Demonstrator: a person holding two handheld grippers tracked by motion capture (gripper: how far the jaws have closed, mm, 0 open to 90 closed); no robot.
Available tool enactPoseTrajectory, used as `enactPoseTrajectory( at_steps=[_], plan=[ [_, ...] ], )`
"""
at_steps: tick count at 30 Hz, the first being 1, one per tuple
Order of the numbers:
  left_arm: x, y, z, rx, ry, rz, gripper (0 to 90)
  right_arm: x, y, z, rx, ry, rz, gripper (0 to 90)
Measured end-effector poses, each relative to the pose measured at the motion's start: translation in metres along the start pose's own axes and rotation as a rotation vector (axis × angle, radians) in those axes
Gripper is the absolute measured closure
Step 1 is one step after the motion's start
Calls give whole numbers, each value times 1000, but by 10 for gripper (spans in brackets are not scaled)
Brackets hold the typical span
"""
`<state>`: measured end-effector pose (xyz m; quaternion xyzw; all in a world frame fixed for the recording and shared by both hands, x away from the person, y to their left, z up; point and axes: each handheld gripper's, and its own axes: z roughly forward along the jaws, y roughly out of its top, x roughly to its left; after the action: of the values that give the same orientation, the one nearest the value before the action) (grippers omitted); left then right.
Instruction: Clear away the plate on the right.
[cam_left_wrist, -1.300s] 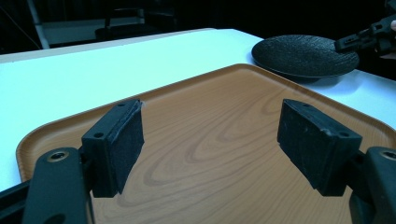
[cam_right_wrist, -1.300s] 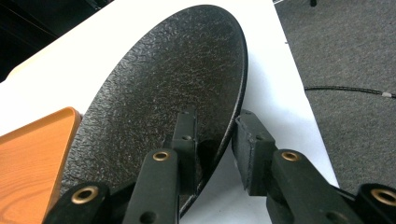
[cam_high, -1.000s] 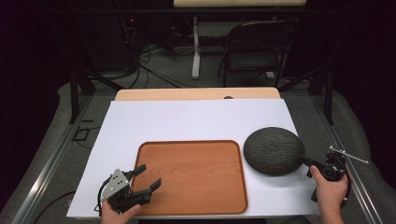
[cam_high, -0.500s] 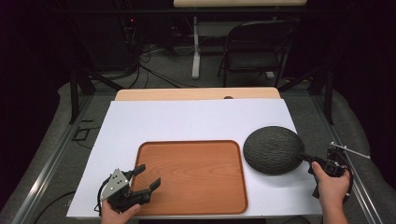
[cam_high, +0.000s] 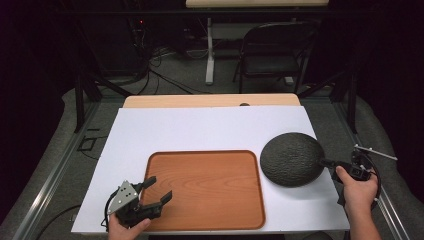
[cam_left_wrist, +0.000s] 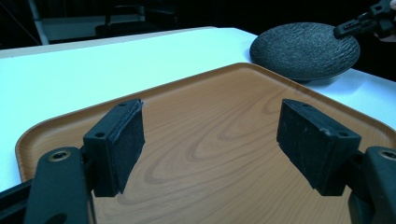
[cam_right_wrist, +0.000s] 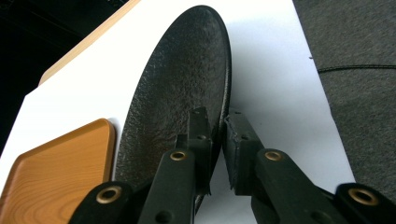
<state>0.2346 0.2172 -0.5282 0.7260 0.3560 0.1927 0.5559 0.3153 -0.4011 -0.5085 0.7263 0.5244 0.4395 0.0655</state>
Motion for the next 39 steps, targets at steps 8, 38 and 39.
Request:
enactPoseTrajectory(
  at_steps=[8,38,39],
  plan=[
    [0,0,0,-1,-6,-7,233,11,20,4,52,-6,2,848],
    [1,-1,1,7,-12,-7,233,66,61,9,134,-91,-186,868],
    [1,-1,1,7,-13,-7,233,69,62,10,131,-96,-199,868]
  ],
)
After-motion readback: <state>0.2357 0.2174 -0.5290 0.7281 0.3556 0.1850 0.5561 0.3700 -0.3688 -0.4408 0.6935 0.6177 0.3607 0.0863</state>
